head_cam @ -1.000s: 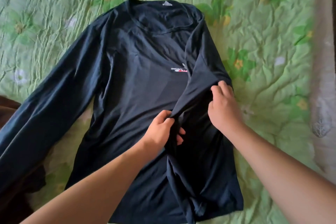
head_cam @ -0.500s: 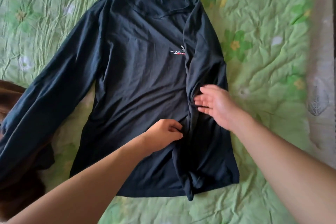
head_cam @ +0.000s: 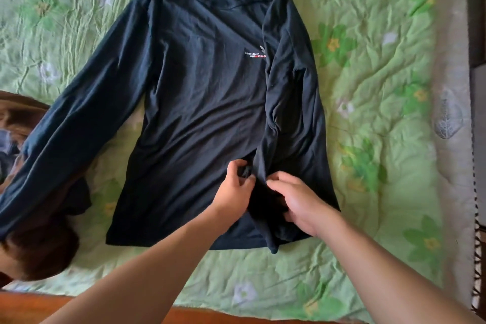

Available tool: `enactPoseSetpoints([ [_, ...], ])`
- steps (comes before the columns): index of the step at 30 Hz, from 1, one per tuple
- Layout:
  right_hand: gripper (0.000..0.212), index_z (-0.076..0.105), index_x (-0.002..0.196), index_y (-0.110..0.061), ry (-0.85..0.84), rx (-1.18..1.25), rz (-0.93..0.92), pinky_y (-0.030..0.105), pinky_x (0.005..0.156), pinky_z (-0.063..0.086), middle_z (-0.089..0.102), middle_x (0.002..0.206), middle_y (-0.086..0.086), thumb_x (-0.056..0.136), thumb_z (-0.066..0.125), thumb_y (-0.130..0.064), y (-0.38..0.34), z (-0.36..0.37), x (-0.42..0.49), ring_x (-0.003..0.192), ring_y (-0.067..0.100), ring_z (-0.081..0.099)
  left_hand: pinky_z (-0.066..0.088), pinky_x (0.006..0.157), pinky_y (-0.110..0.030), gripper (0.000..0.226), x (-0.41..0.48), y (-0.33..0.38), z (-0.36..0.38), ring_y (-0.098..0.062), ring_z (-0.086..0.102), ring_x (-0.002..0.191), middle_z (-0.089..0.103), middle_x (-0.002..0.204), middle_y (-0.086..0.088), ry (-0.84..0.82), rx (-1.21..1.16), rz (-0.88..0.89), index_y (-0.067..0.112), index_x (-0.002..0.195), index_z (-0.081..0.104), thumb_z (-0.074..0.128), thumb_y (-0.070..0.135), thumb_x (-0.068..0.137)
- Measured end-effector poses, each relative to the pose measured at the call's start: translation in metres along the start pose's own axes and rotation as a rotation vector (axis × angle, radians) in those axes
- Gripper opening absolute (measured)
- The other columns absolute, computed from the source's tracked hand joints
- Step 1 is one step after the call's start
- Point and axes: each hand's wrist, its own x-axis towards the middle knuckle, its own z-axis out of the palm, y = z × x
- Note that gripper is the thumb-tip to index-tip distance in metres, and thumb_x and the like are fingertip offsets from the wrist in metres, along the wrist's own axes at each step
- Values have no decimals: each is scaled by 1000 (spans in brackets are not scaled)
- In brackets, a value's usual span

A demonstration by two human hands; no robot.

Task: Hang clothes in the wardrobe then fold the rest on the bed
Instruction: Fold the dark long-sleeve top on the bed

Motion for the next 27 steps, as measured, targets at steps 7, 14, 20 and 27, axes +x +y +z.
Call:
enactPoseSetpoints([
  [7,26,44,93,-21,208,-784,-91,43,82,51,67,105,12,89,63,-38,16,15,-9,99,36,65,49,92,-28,33,-17,-27,-25,-8,58,86,53,108,4,-51,513,330,22,127,62,61,15,94],
  [14,45,45,130,-13,525,-1010,-351,44,84,47,54,123,15,94,63,-32,-15,44,-10,112,40,56,48,96,-37,35,-24,-13,-110,-23,58,110,59,118,-2,275,601,497,18,126,63,65,18,92],
  [20,46,48,142,-20,314,-1143,-545,46,103,44,49,141,6,100,54,-36,-76,125,4,130,29,43,33,103,-48,42,-39,-8,-239,-29,42,127,49,132,-5,756,826,572,19,131,56,64,14,90],
  [27,38,49,140,-23,19,-1208,-725,46,103,44,50,134,7,104,45,-34,-137,263,27,125,29,47,31,109,-57,41,-55,-42,-345,-34,40,133,43,143,-8,879,676,161,29,142,41,40,24,101],
])
